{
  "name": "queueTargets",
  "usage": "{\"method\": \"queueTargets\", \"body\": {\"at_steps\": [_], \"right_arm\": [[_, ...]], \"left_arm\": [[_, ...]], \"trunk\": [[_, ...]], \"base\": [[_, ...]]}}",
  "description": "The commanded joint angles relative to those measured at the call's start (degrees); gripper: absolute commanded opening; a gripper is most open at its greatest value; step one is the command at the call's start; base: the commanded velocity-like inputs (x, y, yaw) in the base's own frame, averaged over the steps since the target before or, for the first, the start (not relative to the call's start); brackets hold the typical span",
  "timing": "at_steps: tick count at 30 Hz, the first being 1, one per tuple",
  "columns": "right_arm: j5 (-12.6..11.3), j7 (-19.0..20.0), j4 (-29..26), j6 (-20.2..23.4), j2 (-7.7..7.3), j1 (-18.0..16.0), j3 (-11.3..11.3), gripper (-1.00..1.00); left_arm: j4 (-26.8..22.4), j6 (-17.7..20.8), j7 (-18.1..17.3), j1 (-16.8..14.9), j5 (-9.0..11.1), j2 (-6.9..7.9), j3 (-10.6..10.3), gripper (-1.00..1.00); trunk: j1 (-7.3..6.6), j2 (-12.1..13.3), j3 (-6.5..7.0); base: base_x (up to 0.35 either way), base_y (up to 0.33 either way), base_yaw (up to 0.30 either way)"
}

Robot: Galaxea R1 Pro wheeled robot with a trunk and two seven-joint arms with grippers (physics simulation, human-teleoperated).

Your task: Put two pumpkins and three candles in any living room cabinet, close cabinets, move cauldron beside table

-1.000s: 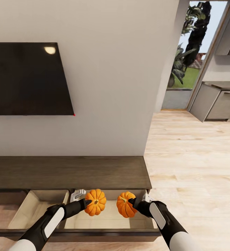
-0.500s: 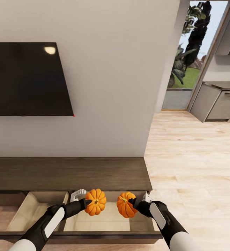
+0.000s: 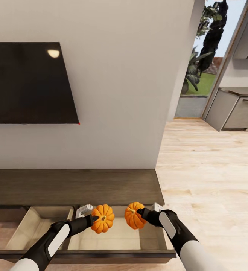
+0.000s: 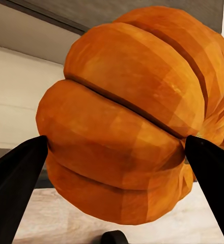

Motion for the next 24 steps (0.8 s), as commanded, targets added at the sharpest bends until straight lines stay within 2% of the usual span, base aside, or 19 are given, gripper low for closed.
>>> {"method": "queueTargets", "body": {"at_steps": [1,4,8,22,24], "right_arm": [[-0.43,-1.02,1.22,0.27,0.02,-0.99,0.35,-1.0],[-0.46,-3.11,4.35,0.35,0.06,-2.97,0.6,-1.0],[-0.48,-3.98,5.67,0.38,0.07,-3.78,0.69,-1.0],[-0.52,-4.44,6.18,0.48,0.22,-4.07,0.81,-1.0],[-0.53,-4.44,6.18,0.48,0.27,-4.07,0.81,-1.0]], "left_arm": [[-0.05,0.32,0.07,-0.04,0.3,0.06,-0.15,-1.0],[-0.09,0.56,0.15,-0.03,0.32,0.06,-0.13,-1.0],[-0.12,0.7,0.13,-0.01,0.3,0.06,-0.12,-1.0],[-0.14,1.01,0.07,-0.07,0.21,0.06,-0.15,-1.0],[-0.14,1.11,0.05,-0.06,0.2,0.06,-0.15,-1.0]], "trunk": [[0.0,-0.05,-0.06],[0.0,-0.05,-0.06],[0.0,-0.05,-0.06],[3.08,-5.66,-2.58],[3.08,-5.66,-2.58]], "base": [[0.0,0.0,0.0],[0.0,0.0,0.0],[0.0,0.0,0.0],[0.0,0.0,0.0],[0.0,0.0,0.0]]}}
